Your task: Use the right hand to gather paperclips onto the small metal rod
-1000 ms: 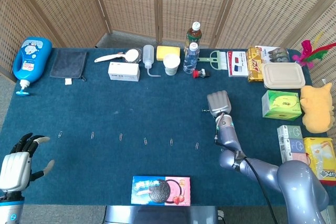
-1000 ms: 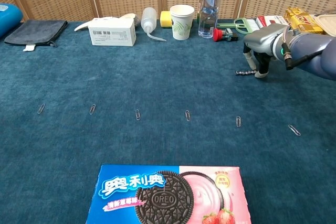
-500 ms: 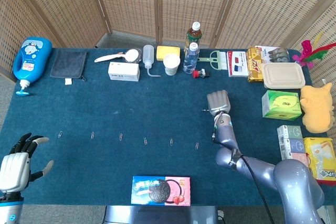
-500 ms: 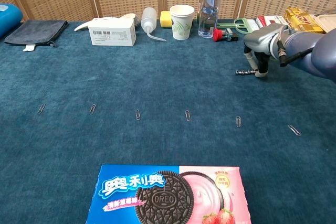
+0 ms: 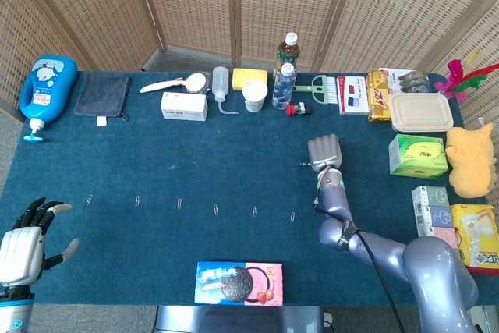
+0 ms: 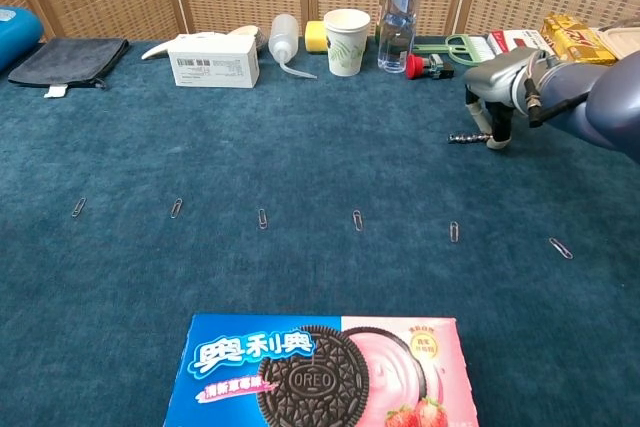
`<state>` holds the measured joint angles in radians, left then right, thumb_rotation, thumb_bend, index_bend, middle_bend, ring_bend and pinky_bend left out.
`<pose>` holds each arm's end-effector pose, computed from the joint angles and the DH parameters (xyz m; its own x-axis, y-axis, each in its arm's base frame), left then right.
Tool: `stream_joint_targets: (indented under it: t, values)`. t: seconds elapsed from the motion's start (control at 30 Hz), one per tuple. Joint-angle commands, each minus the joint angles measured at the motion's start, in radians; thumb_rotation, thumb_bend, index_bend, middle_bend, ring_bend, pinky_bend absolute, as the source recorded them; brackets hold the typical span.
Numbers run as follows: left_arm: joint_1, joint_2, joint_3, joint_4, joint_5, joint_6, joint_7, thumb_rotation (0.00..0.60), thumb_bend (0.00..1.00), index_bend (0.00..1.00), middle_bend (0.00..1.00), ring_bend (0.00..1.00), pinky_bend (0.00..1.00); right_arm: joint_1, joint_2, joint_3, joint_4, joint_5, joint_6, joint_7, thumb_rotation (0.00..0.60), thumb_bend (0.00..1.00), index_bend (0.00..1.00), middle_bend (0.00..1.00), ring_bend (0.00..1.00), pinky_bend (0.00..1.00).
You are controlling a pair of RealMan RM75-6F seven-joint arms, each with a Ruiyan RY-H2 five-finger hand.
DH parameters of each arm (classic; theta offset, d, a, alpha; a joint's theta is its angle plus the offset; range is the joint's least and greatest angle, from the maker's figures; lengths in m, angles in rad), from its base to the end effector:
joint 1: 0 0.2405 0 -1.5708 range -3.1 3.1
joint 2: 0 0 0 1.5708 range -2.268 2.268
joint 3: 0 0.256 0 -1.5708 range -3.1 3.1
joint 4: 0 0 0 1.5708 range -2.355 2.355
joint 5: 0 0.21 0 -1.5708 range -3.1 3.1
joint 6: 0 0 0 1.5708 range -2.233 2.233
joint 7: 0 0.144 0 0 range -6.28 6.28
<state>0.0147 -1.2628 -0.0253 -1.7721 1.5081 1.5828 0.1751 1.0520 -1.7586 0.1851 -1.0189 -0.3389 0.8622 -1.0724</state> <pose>-0.2761 0.1448 0.1155 0.2787 -0.0221 0.9601 0.9580 0.0772 -0.2763 -0.1633 -0.4340 -0.0444 0.7939 -0.3417 0.5029 -0.5716 -0.1375 0.8089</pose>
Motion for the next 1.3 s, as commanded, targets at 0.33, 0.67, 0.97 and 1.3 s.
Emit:
stream_joint_targets:
  t: [0.33, 0.67, 0.97, 1.3]
  values:
    - [0.003, 0.002, 0.001, 0.002, 0.0, 0.003, -0.007, 0.6, 0.39, 0.28, 0.25, 0.11, 0.22, 0.004, -0.015, 0.01, 0.017, -0.002, 0.004, 0.003, 0.6, 0.35, 0.58, 0.71, 0.77, 0.53]
    - [0.004, 0.001, 0.002, 0.006, -0.001, 0.0, -0.011, 0.6, 0.39, 0.28, 0.25, 0.11, 0.22, 0.002, -0.02, 0.017, 0.024, -0.005, 0.006, 0.007, 0.6, 0.39, 0.63, 0.73, 0.78, 0.55]
    - [0.004, 0.0, 0.003, 0.006, -0.001, -0.001, -0.01, 0.6, 0.39, 0.28, 0.25, 0.11, 0.22, -0.001, -0.012, 0.025, 0.014, -0.019, 0.008, 0.02, 0.6, 0.41, 0.67, 0.75, 0.8, 0.57]
    - [-0.005, -0.008, 0.002, -0.002, 0.013, -0.007, 0.002, 0.6, 0.39, 0.28, 0.25, 0.11, 0.22, -0.031, 0.072, 0.033, -0.132, -0.065, 0.069, 0.062, 0.6, 0.43, 0.7, 0.77, 0.81, 0.59]
